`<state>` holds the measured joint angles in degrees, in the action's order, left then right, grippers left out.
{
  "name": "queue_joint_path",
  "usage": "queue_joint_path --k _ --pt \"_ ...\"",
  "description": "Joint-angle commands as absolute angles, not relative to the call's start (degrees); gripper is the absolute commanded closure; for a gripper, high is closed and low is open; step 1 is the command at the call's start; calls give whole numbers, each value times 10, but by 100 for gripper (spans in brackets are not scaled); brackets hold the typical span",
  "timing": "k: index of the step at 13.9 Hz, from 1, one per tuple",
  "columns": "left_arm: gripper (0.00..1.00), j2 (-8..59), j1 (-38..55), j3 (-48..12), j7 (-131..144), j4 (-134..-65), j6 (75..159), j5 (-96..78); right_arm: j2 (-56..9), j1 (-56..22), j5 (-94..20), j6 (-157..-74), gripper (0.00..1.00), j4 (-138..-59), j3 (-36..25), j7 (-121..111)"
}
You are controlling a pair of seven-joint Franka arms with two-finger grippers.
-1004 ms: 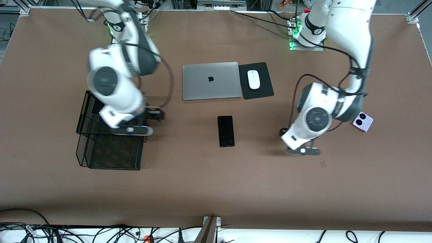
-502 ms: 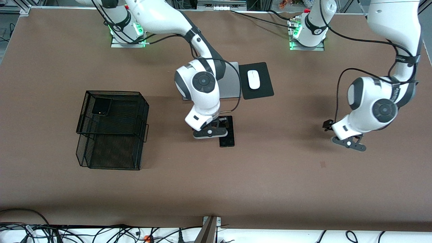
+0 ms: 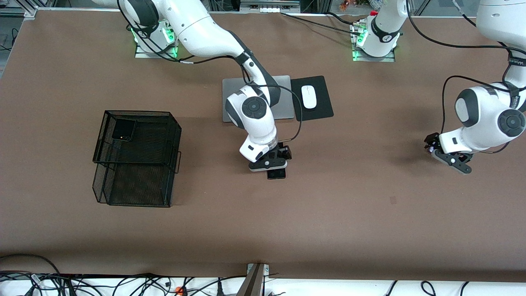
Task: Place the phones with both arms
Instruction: 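Grasp the slab phone with the right gripper while the left gripper grasps the lavender phone, then lower the slab phone into the organizer with the right gripper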
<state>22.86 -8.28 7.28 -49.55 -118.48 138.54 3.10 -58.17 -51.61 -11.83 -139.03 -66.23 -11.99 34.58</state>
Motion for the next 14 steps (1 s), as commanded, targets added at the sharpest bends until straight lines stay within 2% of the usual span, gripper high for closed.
queue_joint_path --k 1,5,10,14 --pt "0 221 -112 62 -568 -1210 1422 38 -605 -527 -95 -1394 0 -641 -120 364" --pt "0 223 -134 60 -594 -1261 1494 33 -620 -533 -67 -1422 0 -643 -119 365" --pt "0 245 -166 53 -622 -1286 1556 34 -624 -538 -52 -1425 0 -650 -120 363" --pt "0 256 -222 6 -627 -1291 1576 34 -625 -539 -47 -1425 0 -650 -120 366"
